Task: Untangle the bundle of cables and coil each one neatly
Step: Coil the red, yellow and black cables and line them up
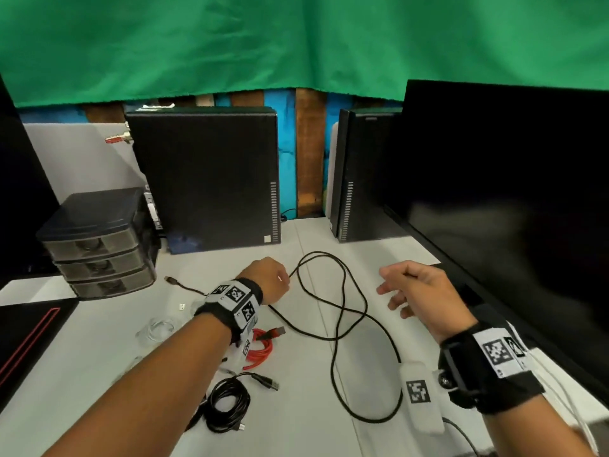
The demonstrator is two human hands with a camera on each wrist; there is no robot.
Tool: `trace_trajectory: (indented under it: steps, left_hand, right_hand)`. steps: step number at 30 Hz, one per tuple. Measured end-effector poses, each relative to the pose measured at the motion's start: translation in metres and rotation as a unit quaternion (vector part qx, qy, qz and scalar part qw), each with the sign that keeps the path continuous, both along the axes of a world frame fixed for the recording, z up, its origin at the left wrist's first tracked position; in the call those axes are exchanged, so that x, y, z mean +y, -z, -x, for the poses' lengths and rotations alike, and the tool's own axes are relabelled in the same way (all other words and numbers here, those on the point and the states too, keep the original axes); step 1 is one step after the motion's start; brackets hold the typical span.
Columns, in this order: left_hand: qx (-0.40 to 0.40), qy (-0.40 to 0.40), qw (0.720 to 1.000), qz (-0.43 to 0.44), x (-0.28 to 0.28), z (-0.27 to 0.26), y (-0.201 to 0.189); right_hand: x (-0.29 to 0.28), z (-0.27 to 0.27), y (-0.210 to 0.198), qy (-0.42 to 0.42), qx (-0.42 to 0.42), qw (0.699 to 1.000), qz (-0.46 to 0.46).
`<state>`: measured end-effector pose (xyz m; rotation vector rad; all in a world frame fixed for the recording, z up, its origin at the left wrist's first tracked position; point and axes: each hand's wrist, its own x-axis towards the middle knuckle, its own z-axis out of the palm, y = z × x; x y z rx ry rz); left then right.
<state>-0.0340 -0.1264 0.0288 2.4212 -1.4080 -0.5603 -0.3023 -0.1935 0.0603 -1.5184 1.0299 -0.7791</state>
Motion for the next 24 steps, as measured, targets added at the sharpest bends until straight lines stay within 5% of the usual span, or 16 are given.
trace_trajectory:
  steps: [4,11,15,17,20,24]
  left_hand:
    - [-0.136,-0.016,0.979,-0.151,-0.018,-0.029,0.027]
    - [-0.209,-0.018,0.968,-0.139,-0.033,-0.022,0.028]
    - [-0.169,0.030,0.985,0.005,-0.048,-0.006,-0.017]
    - [-0.083,0.064,0.987,0.124,-0.049,0.004,-0.048]
    - [0.044,0.136,0.954,0.262,-0.044,0.022,-0.095]
    - [0.071,0.219,0.914,0.335,-0.034,0.044,-0.133]
  right_hand:
    - [0.008,-0.010,0.013,-0.046,0.027,0.998,-0.018]
    - [0.022,-0.035,0.031,-0.117,0.066,0.991,0.015]
    - [0.011,-0.047,0.024,-0.060,0.074,0.989,0.115]
    - [-0.001,-0.057,0.010,-0.040,0.079,0.981,0.174]
    - [-0.017,-0.074,-0.020,-0.039,0.070,0.958,0.275]
    - [-0.029,-0.080,-0.054,-0.057,0.052,0.932,0.353]
